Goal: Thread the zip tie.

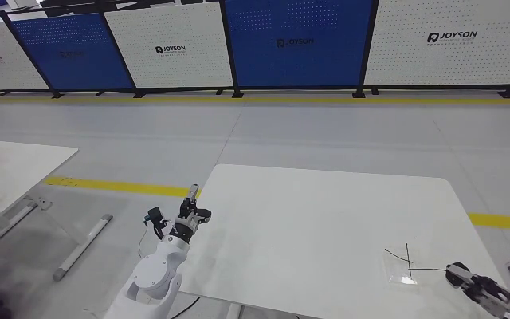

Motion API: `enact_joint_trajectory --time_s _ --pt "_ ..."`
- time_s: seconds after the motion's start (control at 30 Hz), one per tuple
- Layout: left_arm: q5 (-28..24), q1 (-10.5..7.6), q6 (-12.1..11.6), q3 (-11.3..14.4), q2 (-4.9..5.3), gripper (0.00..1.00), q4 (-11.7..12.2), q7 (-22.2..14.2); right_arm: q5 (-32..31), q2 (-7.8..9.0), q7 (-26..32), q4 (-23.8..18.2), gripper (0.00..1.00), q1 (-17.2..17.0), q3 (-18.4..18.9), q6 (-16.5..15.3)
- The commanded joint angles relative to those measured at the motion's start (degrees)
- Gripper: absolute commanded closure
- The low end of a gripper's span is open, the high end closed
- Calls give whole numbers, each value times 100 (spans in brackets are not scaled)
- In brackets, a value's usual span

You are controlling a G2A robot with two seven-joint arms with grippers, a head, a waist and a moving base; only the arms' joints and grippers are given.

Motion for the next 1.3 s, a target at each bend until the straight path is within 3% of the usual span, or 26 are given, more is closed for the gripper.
enact_joint_trajectory --time_s 0.0,0.1,0.2,0.3,0.4,0.93,1.07,1.27 --pt "0 0 0 0 0 0 0 0 140 -18 -128 -93 100 -59 -52 -21" --pt "0 0 0 0 0 0 0 0 704 -59 -213 -293 100 -203 -47 -94" --pt "0 0 0 0 0 0 0 0 1037 -116 -610 -736 100 -465 -28 -376" --pt "0 0 0 0 0 0 0 0 889 -180 -1154 -1316 100 -780 -223 -565" --pt "0 0 0 0 0 0 0 0 291 -219 -1555 -1749 100 -957 -570 -560" --pt "0 0 0 0 0 0 0 0 145 -226 -1676 -1791 100 -959 -637 -520" --pt "208 -53 -179 202 -15 0 -131 -246 145 -226 -1676 -1791 100 -959 -637 -520" --pt "212 -41 78 571 20 0 -334 -1661 145 -226 -1676 -1791 100 -959 -637 -520"
